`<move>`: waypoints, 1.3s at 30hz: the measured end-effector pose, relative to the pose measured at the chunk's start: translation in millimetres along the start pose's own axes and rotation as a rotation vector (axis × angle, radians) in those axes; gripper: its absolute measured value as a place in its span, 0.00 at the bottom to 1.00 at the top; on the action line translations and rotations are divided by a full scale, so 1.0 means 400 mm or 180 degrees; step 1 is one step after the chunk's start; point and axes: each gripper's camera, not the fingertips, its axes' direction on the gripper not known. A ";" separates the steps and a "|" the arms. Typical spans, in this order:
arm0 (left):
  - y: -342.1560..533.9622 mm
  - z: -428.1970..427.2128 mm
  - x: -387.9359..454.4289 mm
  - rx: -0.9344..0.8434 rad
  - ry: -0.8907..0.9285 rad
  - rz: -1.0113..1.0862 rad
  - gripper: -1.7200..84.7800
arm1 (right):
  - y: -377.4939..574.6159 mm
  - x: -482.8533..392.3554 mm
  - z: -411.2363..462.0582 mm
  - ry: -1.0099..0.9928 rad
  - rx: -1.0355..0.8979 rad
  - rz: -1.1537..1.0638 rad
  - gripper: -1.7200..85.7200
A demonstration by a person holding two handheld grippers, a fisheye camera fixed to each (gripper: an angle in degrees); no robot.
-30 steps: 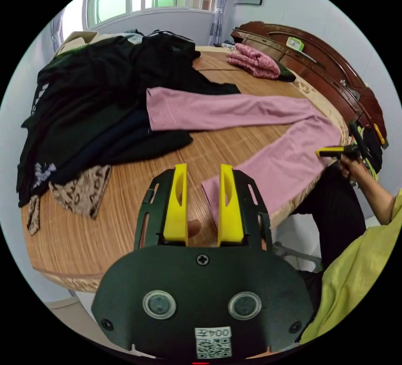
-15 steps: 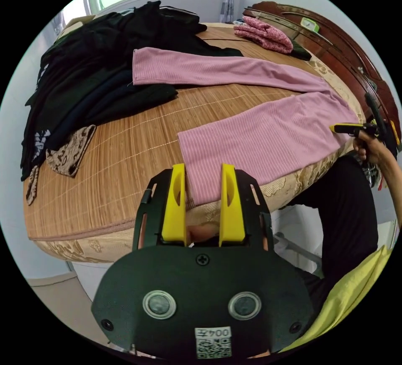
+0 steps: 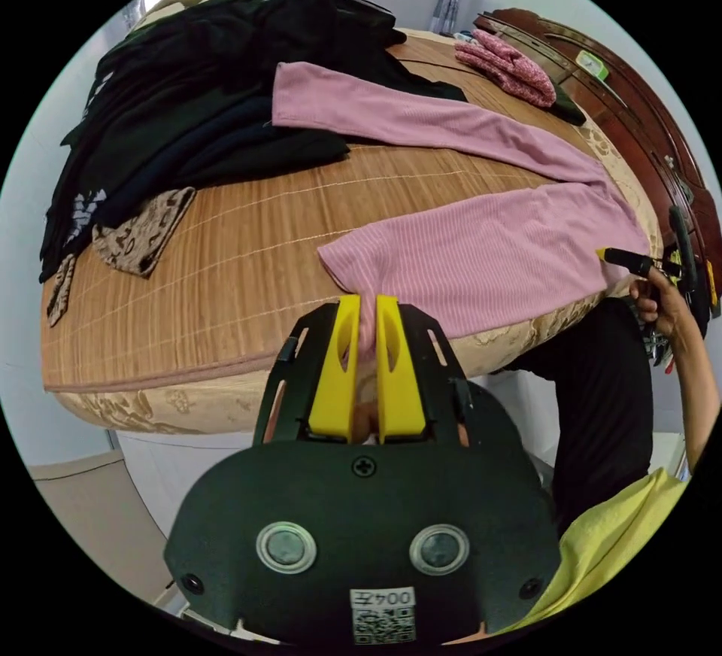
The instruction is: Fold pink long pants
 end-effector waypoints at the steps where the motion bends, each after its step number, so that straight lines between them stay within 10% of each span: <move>1: 0.010 -0.007 -0.042 -0.0015 0.0021 -0.0103 0.07 | 0.002 -0.025 -0.016 -0.0130 -0.0008 -0.0034 0.10; 11: 0.013 -0.137 -0.168 0.0507 0.0320 -0.0305 0.11 | 0.003 -0.049 -0.322 0.0024 0.0598 -0.0356 0.12; 25: -0.200 0.059 0.408 0.0628 0.0154 0.0733 0.03 | -0.286 0.205 -0.749 0.0461 0.1416 -0.0066 0.14; 39: -0.312 -0.019 0.511 0.0629 0.0298 0.0689 0.03 | -0.899 0.503 -0.880 0.0706 0.0748 0.0765 0.11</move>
